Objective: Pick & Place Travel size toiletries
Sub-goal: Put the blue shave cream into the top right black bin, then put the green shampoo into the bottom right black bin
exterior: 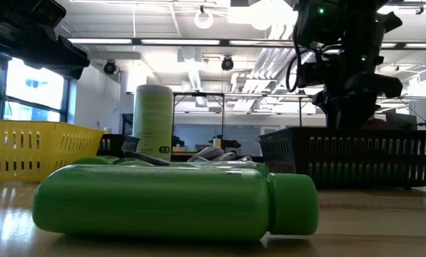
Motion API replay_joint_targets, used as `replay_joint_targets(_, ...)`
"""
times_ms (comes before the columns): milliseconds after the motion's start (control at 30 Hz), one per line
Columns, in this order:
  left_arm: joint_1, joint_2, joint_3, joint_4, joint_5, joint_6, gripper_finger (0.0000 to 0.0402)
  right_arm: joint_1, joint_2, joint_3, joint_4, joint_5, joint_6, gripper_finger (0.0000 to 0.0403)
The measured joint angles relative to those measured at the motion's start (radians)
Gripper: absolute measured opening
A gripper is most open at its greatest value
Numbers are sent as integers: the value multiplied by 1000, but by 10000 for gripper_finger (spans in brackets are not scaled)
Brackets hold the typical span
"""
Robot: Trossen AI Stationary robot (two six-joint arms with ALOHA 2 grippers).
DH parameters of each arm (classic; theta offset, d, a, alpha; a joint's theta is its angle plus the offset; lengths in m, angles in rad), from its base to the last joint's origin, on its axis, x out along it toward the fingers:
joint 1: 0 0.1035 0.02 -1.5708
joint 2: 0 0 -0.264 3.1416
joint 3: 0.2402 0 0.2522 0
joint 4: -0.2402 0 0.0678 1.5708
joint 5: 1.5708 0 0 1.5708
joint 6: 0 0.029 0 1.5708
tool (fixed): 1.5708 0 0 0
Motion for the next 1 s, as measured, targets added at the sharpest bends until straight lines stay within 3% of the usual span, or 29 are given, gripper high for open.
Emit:
replay_joint_targets(333, 0, 0, 0, 0, 0, 0, 0, 0, 0, 12, 2, 16, -26, 180)
replay_joint_targets(733, 0, 0, 0, 0, 0, 0, 0, 0, 0, 212, -65, 18, -178, 118)
replay_joint_targets(1000, 0, 0, 0, 0, 0, 0, 0, 0, 0, 246, 166, 19, -311, 88)
